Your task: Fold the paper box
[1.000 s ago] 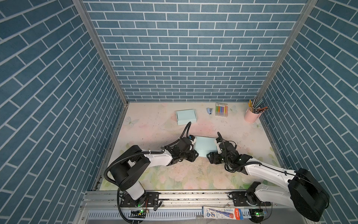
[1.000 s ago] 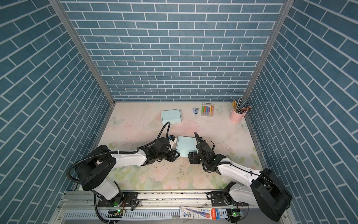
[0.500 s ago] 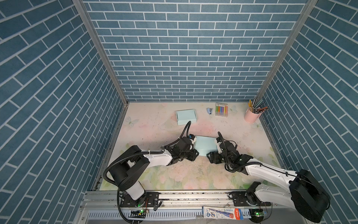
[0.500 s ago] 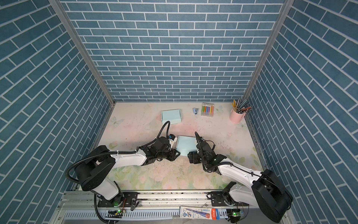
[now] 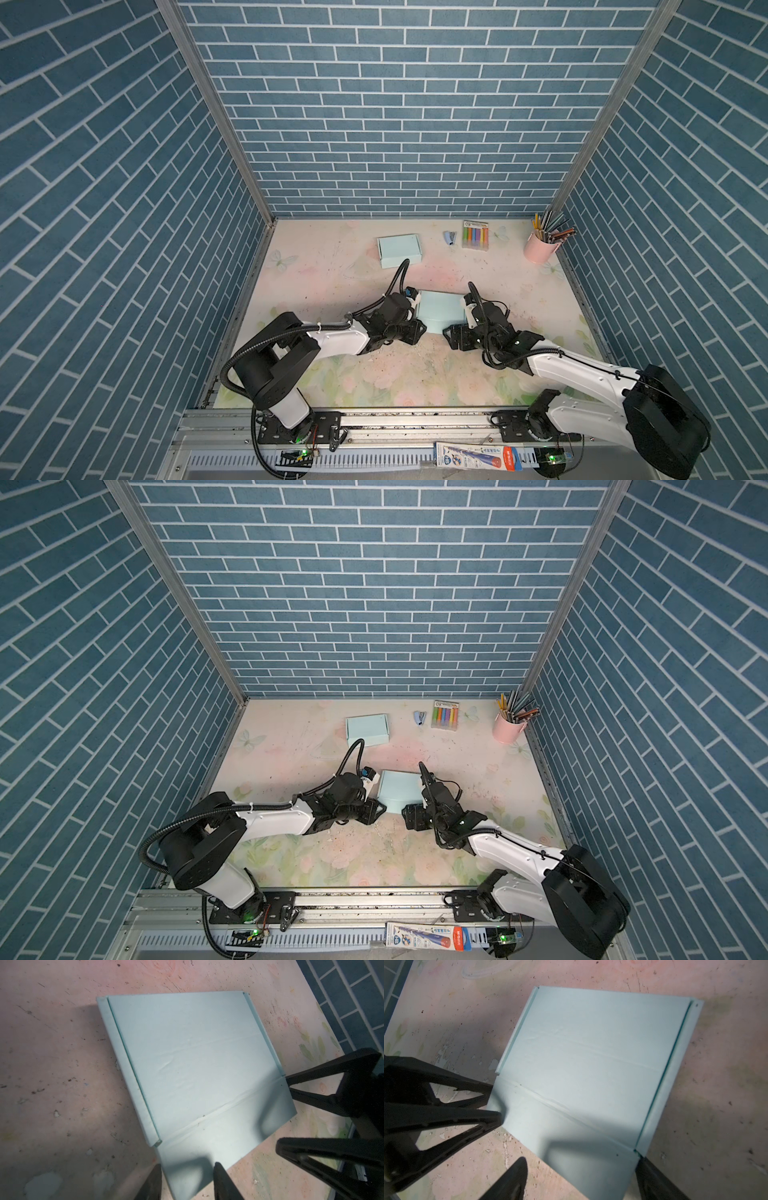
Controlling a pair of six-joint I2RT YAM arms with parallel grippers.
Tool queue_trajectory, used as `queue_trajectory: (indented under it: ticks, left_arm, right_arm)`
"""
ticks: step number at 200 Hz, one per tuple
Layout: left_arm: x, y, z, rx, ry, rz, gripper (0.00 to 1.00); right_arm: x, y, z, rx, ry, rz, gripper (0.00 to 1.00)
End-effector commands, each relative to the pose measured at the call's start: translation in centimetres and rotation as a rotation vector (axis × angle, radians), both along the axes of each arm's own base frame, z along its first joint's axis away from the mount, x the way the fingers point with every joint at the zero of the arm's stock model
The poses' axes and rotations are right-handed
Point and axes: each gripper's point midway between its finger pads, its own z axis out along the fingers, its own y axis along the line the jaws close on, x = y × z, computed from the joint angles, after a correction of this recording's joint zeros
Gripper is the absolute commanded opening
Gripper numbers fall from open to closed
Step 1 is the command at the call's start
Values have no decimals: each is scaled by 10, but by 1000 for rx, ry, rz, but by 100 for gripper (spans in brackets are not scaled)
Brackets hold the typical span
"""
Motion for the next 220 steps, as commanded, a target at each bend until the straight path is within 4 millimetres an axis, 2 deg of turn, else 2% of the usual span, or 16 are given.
queue_trajectory:
  ticks: [1, 146, 220]
  left_arm:
    - [7, -2, 1, 15, -23, 4, 40]
    - [16, -3, -6, 44, -44, 15, 35]
    - [20, 1, -15, 55, -36, 30, 33]
  right_arm:
    - [0, 1, -4, 12, 6, -6, 81]
    - [3, -3, -14, -19, 10, -29, 80]
    - [3, -19, -13, -29, 5, -69, 80]
